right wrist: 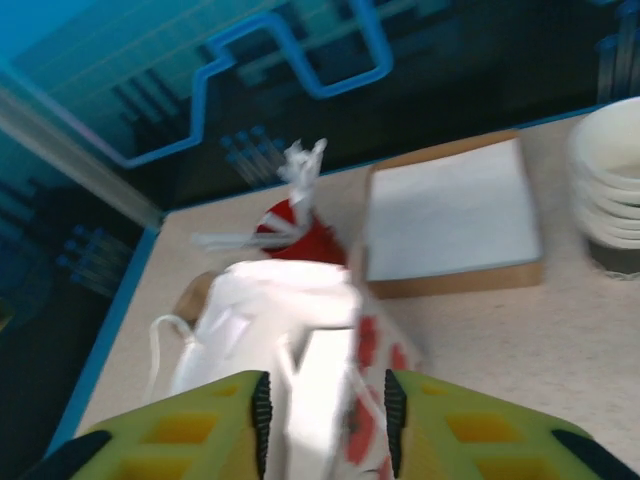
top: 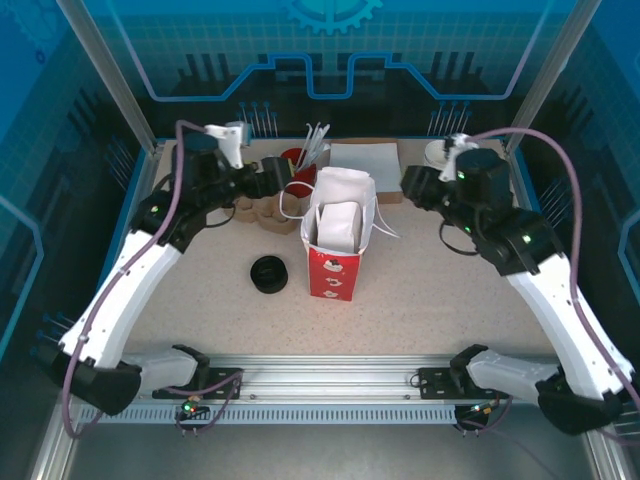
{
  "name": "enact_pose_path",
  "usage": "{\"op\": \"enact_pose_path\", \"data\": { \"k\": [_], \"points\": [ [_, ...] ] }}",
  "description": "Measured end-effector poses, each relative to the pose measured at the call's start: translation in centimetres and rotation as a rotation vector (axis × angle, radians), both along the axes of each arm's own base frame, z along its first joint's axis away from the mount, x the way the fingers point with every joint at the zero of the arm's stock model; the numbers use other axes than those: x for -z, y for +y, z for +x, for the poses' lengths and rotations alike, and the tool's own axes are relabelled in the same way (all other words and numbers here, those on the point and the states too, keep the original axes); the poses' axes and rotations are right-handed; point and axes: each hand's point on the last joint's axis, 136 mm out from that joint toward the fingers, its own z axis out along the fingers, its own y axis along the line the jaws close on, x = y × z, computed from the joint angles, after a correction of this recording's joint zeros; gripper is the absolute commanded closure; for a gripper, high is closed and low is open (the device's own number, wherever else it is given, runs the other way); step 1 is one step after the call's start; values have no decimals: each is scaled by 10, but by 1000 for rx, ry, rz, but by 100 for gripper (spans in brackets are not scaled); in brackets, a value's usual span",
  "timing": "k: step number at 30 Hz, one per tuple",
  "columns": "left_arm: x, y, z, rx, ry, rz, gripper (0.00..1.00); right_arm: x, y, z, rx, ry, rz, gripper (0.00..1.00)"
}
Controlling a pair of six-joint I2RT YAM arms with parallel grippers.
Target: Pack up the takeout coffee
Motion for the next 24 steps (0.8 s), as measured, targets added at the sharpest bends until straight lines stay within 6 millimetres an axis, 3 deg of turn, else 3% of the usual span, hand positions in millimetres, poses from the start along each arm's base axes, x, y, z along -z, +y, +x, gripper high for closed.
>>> {"op": "enact_pose_path", "data": {
  "k": [3,6,10,13,17,19,22,24],
  "points": [
    [8,38,-1,-131,-32,32,1,16,-38,-9,79,-25,-68,42],
    [31,76,0,-279,-43,92,1,48,-70,-12,152,-11,-150,29],
    [88,127,1,-481,-28,193,1,108,-104,-1,224,52,-266,18],
    [141,158,-4,-588,-14,271,1,164,-123,13,256,104,-340,2],
    [209,181,-11,-648,15,366,1,247,-138,23,258,196,-416,0],
    [235,187,-10,-660,39,397,1,277,-140,30,239,220,-449,0],
    [265,194,-5,-672,66,428,1,308,-139,48,211,226,-485,0],
    [276,197,-1,-676,53,436,1,318,-137,61,199,201,-497,0]
  ]
}}
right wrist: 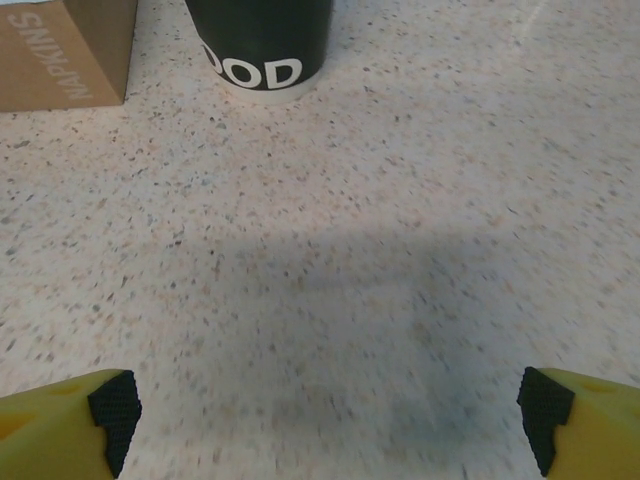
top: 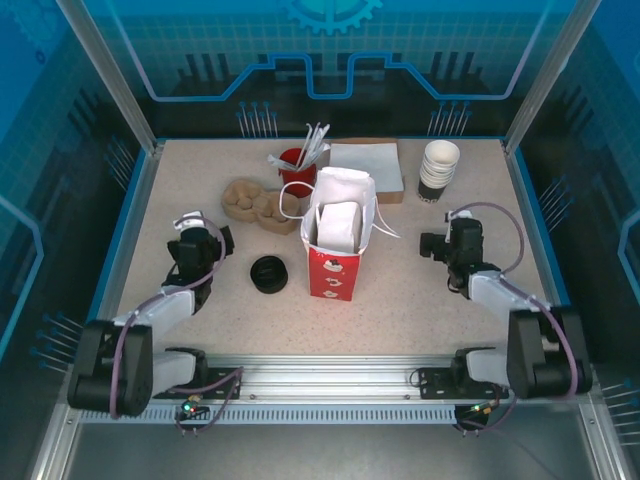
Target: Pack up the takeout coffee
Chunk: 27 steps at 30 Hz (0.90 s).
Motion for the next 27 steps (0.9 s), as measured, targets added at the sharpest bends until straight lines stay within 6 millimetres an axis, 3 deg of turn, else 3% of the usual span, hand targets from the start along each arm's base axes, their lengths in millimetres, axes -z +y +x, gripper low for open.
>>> {"op": "enact_pose_path", "data": {
  "k": [3,8,14,18,27],
  "points": [
    [14,1,4,12,-4,8,1,0,5,14,-39,-49,-10,0],
    [10,-6,24,64,-93,-3,1,-21,16,35,-108,-187,-5,0],
    [12,-15,32,118,-117,-7,1,-2,29,37,-195,-185,0,0],
    [24,-18,35,137,-92,-7,1,-7,34,40,-221,-211,0,0],
    [19,-22,40,167,-103,5,1,-13,35,42,-231,-239,-3,0]
  ]
}}
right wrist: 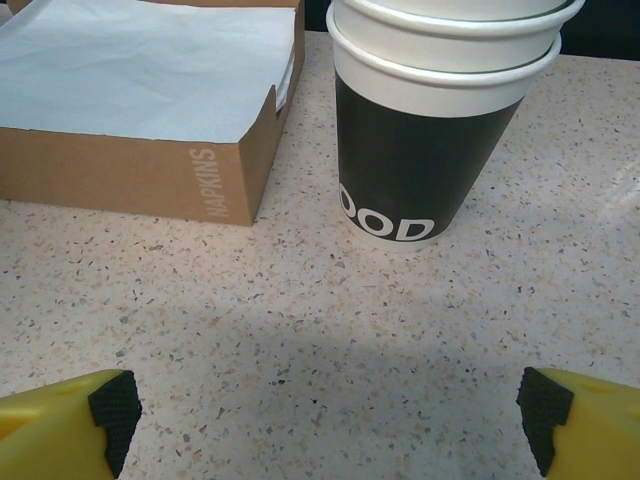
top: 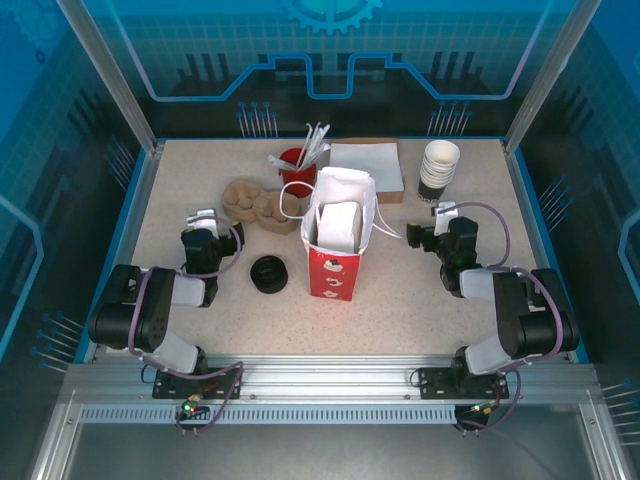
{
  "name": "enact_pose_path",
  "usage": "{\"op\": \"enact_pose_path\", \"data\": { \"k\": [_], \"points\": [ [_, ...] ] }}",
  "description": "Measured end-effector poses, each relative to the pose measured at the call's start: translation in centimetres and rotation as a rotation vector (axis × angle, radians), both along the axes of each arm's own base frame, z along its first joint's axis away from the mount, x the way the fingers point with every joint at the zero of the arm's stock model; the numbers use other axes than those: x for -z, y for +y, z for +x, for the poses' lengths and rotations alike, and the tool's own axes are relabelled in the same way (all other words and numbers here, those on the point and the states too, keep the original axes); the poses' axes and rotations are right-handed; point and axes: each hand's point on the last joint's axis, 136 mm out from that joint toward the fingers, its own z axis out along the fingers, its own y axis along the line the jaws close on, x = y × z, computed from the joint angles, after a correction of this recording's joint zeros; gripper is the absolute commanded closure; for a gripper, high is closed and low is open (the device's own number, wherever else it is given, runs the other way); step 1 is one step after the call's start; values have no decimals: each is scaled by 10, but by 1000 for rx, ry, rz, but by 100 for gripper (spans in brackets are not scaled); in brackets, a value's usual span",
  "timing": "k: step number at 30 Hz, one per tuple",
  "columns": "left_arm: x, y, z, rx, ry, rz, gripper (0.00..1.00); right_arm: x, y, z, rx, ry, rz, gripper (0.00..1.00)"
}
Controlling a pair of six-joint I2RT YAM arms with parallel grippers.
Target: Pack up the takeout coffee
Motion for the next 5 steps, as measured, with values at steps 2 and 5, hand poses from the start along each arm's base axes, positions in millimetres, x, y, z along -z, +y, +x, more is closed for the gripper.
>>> {"op": "enact_pose_path", "data": {
  "k": [2,5],
  "points": [
    [-1,-1,1,4,-4,-1,1,0,0,0,0,-1,0,0],
    [-2,-1,2,6,-6,-2,1,0,0,0,0,-1,0,0]
  ]
}}
